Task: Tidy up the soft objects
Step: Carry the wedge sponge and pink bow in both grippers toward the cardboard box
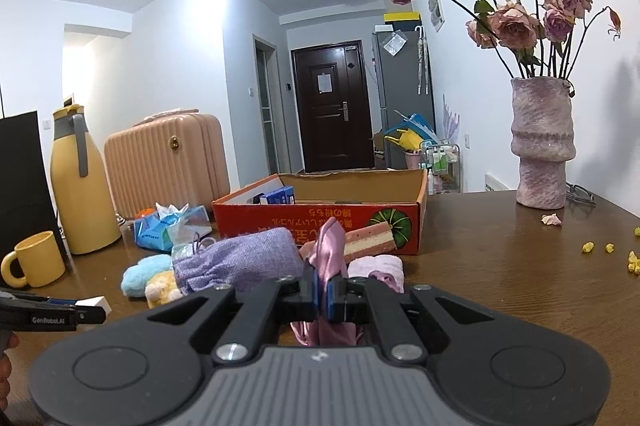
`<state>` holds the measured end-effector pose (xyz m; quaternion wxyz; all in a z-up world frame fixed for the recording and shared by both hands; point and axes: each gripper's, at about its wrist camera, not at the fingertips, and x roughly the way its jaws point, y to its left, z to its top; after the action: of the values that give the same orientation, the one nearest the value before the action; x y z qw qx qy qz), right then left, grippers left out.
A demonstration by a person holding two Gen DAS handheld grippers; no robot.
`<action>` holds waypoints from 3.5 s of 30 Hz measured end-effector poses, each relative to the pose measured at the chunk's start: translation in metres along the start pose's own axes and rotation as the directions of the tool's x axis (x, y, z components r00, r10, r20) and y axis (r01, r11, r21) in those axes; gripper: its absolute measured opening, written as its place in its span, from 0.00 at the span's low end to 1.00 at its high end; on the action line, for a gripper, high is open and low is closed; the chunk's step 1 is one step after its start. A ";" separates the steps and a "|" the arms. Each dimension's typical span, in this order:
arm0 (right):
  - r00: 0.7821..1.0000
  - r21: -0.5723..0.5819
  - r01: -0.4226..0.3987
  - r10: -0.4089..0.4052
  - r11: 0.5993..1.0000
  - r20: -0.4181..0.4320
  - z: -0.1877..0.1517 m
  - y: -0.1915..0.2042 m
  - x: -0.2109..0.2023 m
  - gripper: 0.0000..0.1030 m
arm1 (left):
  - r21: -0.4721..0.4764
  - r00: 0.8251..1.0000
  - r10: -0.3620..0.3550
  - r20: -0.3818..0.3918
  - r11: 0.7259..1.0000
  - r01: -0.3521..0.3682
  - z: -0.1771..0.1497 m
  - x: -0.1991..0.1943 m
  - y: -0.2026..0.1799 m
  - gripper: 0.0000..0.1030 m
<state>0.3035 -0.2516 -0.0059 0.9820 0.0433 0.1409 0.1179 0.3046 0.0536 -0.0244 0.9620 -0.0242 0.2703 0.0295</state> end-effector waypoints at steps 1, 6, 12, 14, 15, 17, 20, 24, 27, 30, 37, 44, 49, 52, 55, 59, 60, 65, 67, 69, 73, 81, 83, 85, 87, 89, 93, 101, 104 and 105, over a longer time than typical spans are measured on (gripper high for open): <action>1.000 0.006 -0.001 0.001 1.000 0.002 0.001 0.000 0.000 0.04 | -0.003 1.000 -0.001 0.014 1.000 0.001 0.001 -0.003 -0.002 0.32; 1.000 0.029 -0.013 0.012 1.000 0.020 0.004 0.005 -0.001 0.04 | -0.026 0.998 -0.005 0.067 1.000 0.007 0.004 -0.016 -0.008 0.32; 0.999 0.038 -0.017 0.015 0.999 0.043 0.009 0.016 -0.002 0.04 | -0.058 0.992 -0.028 0.125 0.998 0.036 0.013 -0.032 -0.015 0.32; 0.999 0.043 -0.015 0.013 0.999 0.053 0.011 0.019 -0.002 0.04 | -0.063 0.990 -0.035 0.140 0.997 0.044 0.017 -0.036 -0.017 0.32; 0.998 0.047 -0.014 0.012 0.999 0.057 0.013 0.020 -0.002 0.04 | -0.065 0.988 -0.036 0.149 0.997 0.046 0.020 -0.038 -0.018 0.32; 0.998 0.055 -0.015 0.012 0.998 0.063 0.015 0.022 -0.001 0.04 | -0.068 0.986 -0.039 0.164 0.996 0.051 0.025 -0.041 -0.020 0.32; 0.997 0.056 -0.013 0.009 0.998 0.076 0.020 0.026 0.001 0.04 | -0.073 0.981 -0.041 0.189 0.996 0.056 0.034 -0.045 -0.024 0.32; 0.996 0.059 -0.011 0.005 0.998 0.091 0.027 0.029 0.006 0.04 | -0.081 0.976 -0.048 0.214 0.994 0.067 0.046 -0.046 -0.029 0.32; 0.994 0.065 -0.005 -0.002 0.998 0.111 0.033 0.031 0.010 0.04 | -0.089 0.972 -0.048 0.229 0.994 0.070 0.054 -0.044 -0.033 0.32; 0.991 0.061 0.005 -0.013 0.998 0.134 0.038 0.032 0.014 0.04 | -0.094 0.968 -0.051 0.246 0.993 0.076 0.062 -0.041 -0.037 0.32; 0.984 0.071 0.017 -0.029 0.997 0.176 0.050 0.032 0.027 0.04 | -0.111 0.960 -0.046 0.276 0.991 0.080 0.080 -0.030 -0.044 0.32; 0.979 0.109 0.018 -0.040 0.994 0.199 0.061 0.027 0.046 0.04 | -0.128 0.955 -0.039 0.293 0.989 0.079 0.099 -0.012 -0.049 0.32; 0.978 0.117 0.026 -0.050 0.993 0.204 0.068 0.023 0.060 0.04 | -0.146 0.956 -0.028 0.292 0.987 0.073 0.111 0.005 -0.050 0.32; 0.978 0.120 0.032 -0.056 0.992 0.201 0.070 0.021 0.069 0.04 | -0.151 0.955 -0.017 0.295 0.986 0.064 0.117 0.013 -0.049 0.32; 0.977 0.121 0.030 -0.055 0.992 0.206 0.074 0.022 0.077 0.04 | -0.162 0.954 -0.009 0.299 0.985 0.060 0.122 0.019 -0.047 0.32; 0.974 0.120 0.035 -0.061 0.992 0.218 0.077 0.024 0.088 0.04 | -0.168 0.954 0.000 0.300 0.984 0.053 0.130 0.030 -0.048 0.32; 0.974 0.117 0.037 -0.062 0.992 0.219 0.078 0.025 0.091 0.04 | -0.169 0.954 -0.001 0.298 0.984 0.054 0.131 0.033 -0.047 0.32; 0.973 0.107 0.038 -0.061 0.994 0.221 0.082 0.027 0.107 0.04 | -0.168 0.956 0.001 0.293 0.985 0.050 0.138 0.048 -0.049 0.32; 0.974 0.106 0.038 -0.061 0.994 0.219 0.084 0.027 0.114 0.04 | -0.166 0.956 0.004 0.293 0.985 0.047 0.141 0.054 -0.050 0.32; 0.975 0.105 0.038 -0.060 0.994 0.213 0.085 0.027 0.120 0.04 | -0.165 0.956 0.004 0.293 0.985 0.046 0.143 0.059 -0.051 0.32; 0.978 0.104 0.043 -0.063 0.994 0.201 0.087 0.026 0.134 0.04 | -0.159 0.956 0.006 0.293 0.986 0.042 0.147 0.069 -0.052 0.32; 0.978 0.117 0.066 -0.087 0.991 0.187 0.092 0.022 0.156 0.04 | -0.147 0.954 0.007 0.300 0.988 0.039 0.157 0.088 -0.054 0.32; 0.979 0.119 0.070 -0.092 0.990 0.183 0.093 0.020 0.161 0.04 | -0.142 0.955 0.008 0.298 0.989 0.036 0.160 0.094 -0.056 0.32; 0.979 0.121 0.075 -0.096 0.990 0.181 0.095 0.018 0.167 0.04 | -0.135 0.956 0.007 0.295 0.990 0.035 0.162 0.100 -0.057 0.32; 0.979 0.124 0.078 -0.100 0.989 0.180 0.097 0.016 0.173 0.04 | -0.130 0.956 0.009 0.294 0.991 0.031 0.164 0.105 -0.058 0.32; 0.978 0.129 0.081 -0.104 0.988 0.179 0.099 0.014 0.178 0.04 | -0.127 0.956 0.010 0.292 0.992 0.029 0.166 0.111 -0.060 0.32; 0.978 0.135 0.085 -0.109 0.987 0.180 0.104 0.010 0.188 0.04 | -0.117 0.957 0.011 0.289 0.993 0.024 0.171 0.122 -0.063 0.32; 0.979 0.135 0.091 -0.113 0.987 0.168 0.112 0.006 0.207 0.04 | -0.087 0.959 0.012 0.282 0.996 0.013 0.185 0.144 -0.073 0.32; 0.981 0.130 0.095 -0.115 0.987 0.158 0.115 0.005 0.214 0.04 | -0.074 0.962 0.004 0.272 0.997 0.017 0.189 0.154 -0.078 0.32; 0.982 0.127 0.096 -0.115 0.987 0.152 0.116 0.004 0.217 0.04 | -0.073 0.963 -0.001 0.269 0.997 0.021 0.191 0.157 -0.080 0.32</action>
<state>0.5380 -0.2004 0.0475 0.9907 0.1035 0.0710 0.0529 0.5433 -0.0070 0.0589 0.9883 -0.0574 0.1360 0.0374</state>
